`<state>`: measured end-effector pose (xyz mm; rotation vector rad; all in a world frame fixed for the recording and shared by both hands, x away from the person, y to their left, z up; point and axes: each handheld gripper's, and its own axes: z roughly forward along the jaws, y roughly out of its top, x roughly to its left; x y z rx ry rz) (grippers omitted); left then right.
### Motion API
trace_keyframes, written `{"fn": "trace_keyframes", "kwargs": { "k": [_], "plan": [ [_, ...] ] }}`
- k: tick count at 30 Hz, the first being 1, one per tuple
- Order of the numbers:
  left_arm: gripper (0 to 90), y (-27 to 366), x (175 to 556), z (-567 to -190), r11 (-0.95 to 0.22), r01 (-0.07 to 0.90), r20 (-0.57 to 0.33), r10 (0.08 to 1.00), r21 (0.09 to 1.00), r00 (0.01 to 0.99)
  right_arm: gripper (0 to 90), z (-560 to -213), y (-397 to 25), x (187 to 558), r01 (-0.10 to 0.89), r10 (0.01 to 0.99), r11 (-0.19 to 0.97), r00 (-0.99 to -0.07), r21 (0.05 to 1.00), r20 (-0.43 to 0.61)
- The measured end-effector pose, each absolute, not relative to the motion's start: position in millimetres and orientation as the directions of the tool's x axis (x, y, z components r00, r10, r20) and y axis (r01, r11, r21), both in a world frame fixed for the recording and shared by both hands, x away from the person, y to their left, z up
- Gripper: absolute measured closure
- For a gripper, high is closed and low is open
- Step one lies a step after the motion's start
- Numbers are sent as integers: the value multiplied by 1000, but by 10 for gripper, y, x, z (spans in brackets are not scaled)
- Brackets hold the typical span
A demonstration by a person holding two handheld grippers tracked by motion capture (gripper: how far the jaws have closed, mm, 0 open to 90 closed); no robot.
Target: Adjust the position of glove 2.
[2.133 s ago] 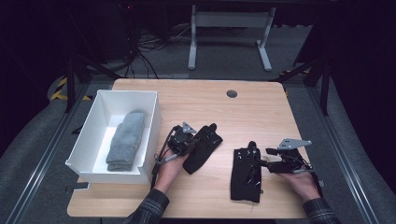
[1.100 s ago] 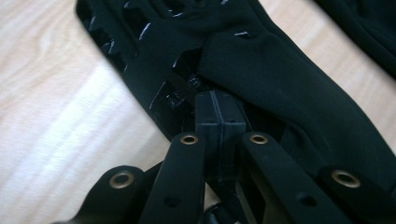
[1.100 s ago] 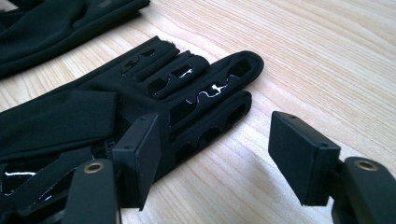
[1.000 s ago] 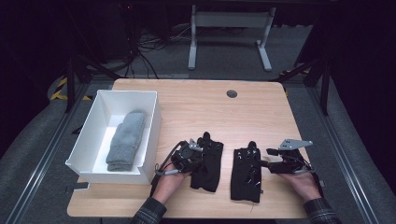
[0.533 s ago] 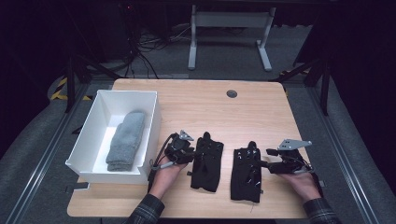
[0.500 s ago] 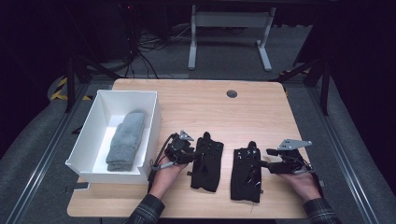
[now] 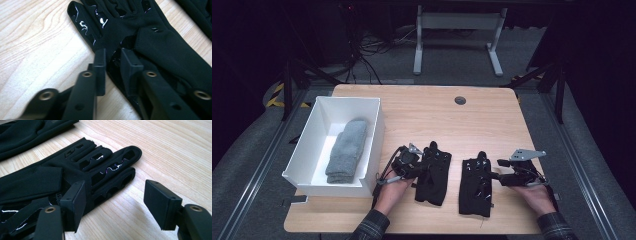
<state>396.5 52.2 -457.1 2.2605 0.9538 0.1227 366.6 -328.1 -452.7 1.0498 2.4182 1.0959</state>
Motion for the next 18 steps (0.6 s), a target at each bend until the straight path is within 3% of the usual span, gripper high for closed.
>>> {"fn": "trace_keyframes", "kwargs": {
  "k": [3,5,7,8,10,12,13,18],
  "plan": [
    [862,518,3965,-4567,-498,610,-173,671,616,721,399,-4507,-3291,3651,498,714,443,-699,745,42],
    [870,520,3970,-4564,-490,618,-181,675,615,716,490,-4481,-3306,3628,489,708,447,-705,749,38],
    [872,531,3980,-4562,-479,628,-198,676,613,710,519,-4467,-3313,3610,484,705,452,-708,749,32],
    [874,561,3998,-4554,-466,638,-226,670,614,707,654,-4451,-3333,3580,484,693,457,-720,746,42],
    [874,575,4004,-4547,-459,641,-237,667,615,706,704,-4450,-3343,3561,486,684,465,-728,740,48],
    [874,618,4004,-4498,-424,648,-279,655,633,702,851,-4462,-3349,3527,502,667,484,-742,717,69],
    [874,631,3999,-4475,-414,646,-289,650,641,703,883,-4467,-3347,3525,503,662,489,-746,713,71],
    [874,651,3974,-4406,-394,635,-308,630,664,713,900,-4498,-3316,3526,511,628,519,-772,685,100]
  ]
}}
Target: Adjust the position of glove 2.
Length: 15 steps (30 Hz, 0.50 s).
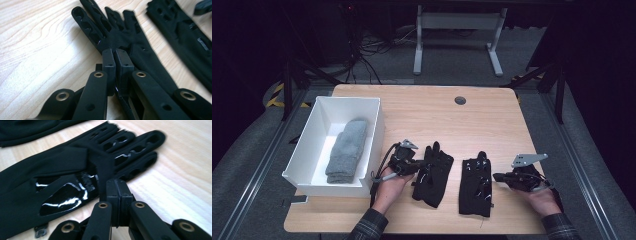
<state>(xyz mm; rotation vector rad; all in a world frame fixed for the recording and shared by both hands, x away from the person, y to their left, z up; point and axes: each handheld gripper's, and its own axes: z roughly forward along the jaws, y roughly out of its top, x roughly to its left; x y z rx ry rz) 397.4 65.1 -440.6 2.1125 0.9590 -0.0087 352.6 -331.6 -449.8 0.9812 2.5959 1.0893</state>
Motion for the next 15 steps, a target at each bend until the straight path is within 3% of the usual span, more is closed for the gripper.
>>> {"fn": "trace_keyframes", "kwargs": {
  "k": [15],
  "plan": [
    [875,601,3931,-4317,-359,627,-353,589,691,727,900,-4548,-3075,3518,486,558,579,-822,655,117]
  ]
}}
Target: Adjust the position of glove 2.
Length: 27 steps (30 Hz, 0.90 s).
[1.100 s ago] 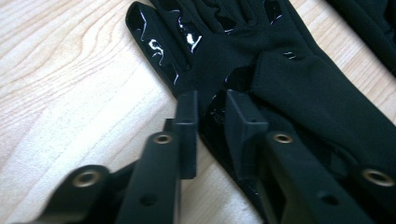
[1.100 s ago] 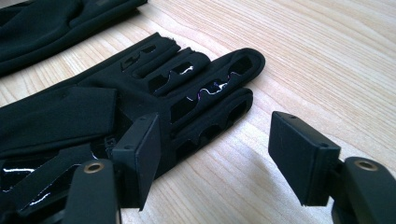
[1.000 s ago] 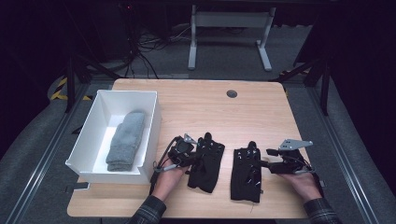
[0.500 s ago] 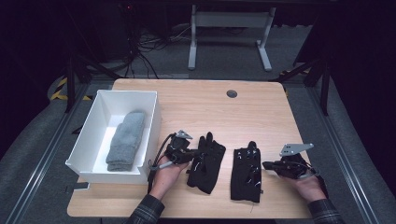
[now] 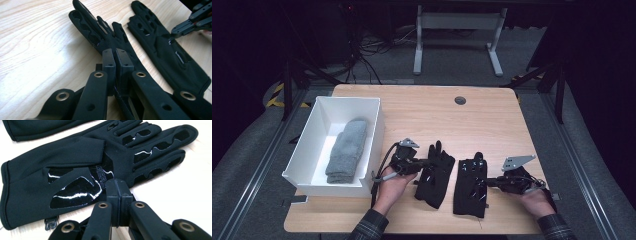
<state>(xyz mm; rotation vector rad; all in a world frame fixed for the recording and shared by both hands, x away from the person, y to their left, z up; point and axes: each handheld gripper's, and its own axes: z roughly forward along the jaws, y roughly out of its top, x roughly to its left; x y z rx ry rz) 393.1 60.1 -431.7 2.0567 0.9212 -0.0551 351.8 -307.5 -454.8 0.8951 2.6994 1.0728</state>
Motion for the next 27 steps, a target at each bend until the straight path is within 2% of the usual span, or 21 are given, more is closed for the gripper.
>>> {"fn": "trace_keyframes", "kwargs": {
  "k": [27],
  "plan": [
    [875,592,3892,-4128,-296,609,-406,527,736,747,900,-4582,-2696,3607,450,506,585,-853,674,130]
  ]
}}
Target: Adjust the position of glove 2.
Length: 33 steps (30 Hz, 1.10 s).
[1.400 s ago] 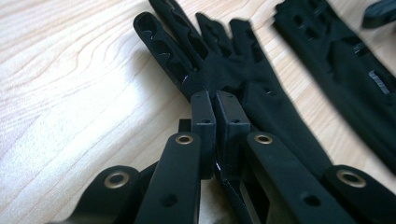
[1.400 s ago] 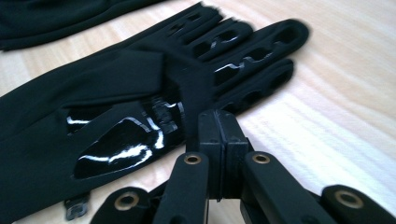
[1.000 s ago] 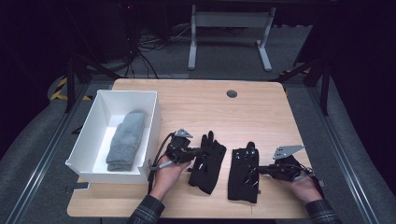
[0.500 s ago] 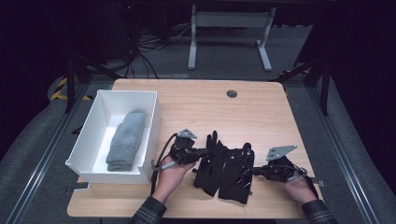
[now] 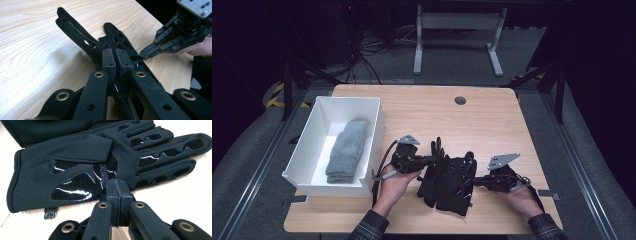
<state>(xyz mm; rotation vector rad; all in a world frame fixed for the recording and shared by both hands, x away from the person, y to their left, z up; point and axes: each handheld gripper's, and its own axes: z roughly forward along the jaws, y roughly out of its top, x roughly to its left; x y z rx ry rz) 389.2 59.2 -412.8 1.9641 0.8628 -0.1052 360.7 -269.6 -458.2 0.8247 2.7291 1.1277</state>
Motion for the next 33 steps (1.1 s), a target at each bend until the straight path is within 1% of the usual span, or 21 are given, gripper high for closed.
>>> {"fn": "trace_keyframes", "kwargs": {
  "k": [17,22,33],
  "plan": [
    [875,499,3817,-4069,-325,586,-402,484,742,777,900,-4598,-2429,3637,419,475,599,-872,682,118],
    [876,445,3798,-4083,-343,583,-401,472,737,785,900,-4606,-2328,3647,407,464,606,-879,684,111],
    [876,321,3761,-4141,-384,575,-394,454,723,799,900,-4613,-2245,3647,394,450,610,-886,688,109]
  ]
}}
